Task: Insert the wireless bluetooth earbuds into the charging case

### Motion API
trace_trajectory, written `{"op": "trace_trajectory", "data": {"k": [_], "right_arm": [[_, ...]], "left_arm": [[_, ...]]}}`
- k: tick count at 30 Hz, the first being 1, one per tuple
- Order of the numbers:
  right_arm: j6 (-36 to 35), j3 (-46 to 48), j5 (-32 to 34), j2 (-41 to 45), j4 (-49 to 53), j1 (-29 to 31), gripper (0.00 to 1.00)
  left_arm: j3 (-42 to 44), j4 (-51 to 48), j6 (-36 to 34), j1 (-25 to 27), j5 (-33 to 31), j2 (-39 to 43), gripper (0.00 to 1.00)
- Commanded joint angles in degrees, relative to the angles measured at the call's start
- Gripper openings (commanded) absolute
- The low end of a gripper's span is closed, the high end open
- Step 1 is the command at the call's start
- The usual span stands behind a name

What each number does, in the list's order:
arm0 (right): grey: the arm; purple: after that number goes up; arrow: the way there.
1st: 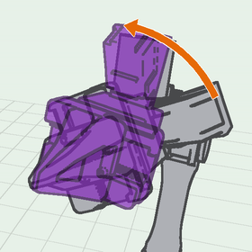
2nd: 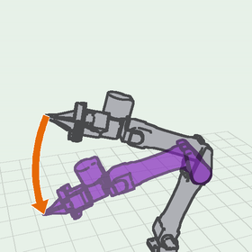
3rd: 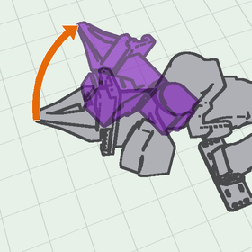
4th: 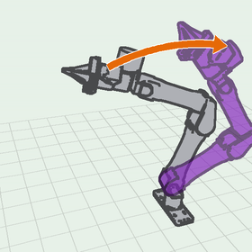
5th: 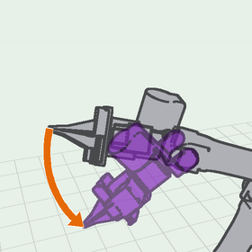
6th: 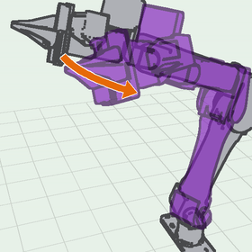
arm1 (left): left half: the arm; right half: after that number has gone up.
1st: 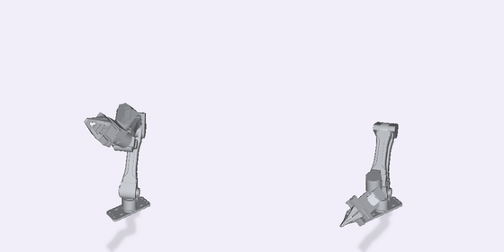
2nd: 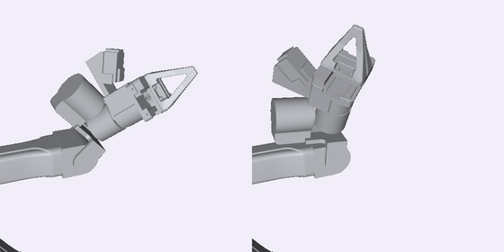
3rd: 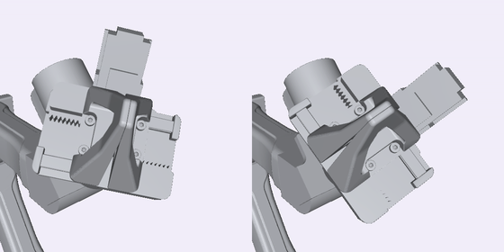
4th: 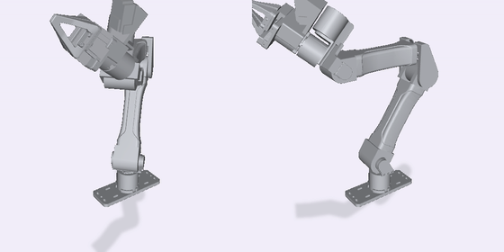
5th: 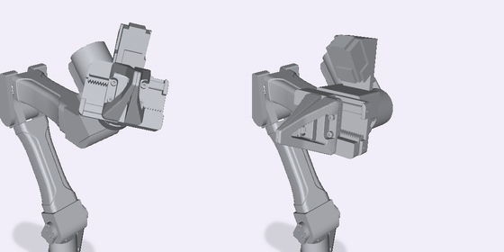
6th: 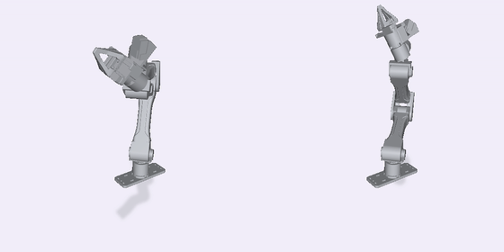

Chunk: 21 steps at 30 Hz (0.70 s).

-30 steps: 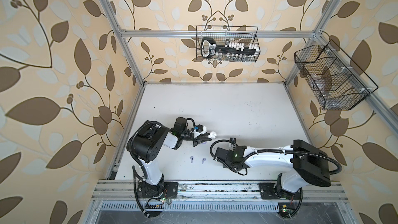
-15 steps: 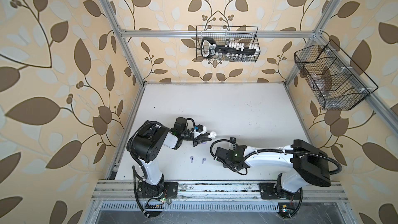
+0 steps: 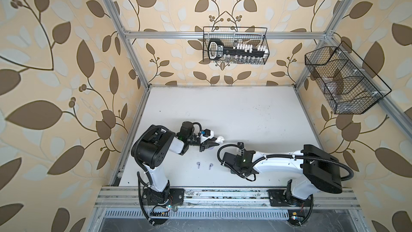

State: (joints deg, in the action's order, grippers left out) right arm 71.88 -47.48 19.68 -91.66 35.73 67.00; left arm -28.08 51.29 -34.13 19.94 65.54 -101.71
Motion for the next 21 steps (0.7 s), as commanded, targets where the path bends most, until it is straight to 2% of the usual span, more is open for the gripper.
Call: {"op": "trace_trajectory", "data": {"k": [1,21], "right_arm": [[-0.33,-1.07,-0.68,-1.68,-0.04,0.27,0.22],[-2.22,-2.38,-1.71,-3.06,1.41,0.93,0.23]], "left_arm": [[0.26,2.48,0.02,0.66,0.38,2.11,0.0],[0.21,2.75,0.28,0.67,0.25,2.13,0.0]]}}
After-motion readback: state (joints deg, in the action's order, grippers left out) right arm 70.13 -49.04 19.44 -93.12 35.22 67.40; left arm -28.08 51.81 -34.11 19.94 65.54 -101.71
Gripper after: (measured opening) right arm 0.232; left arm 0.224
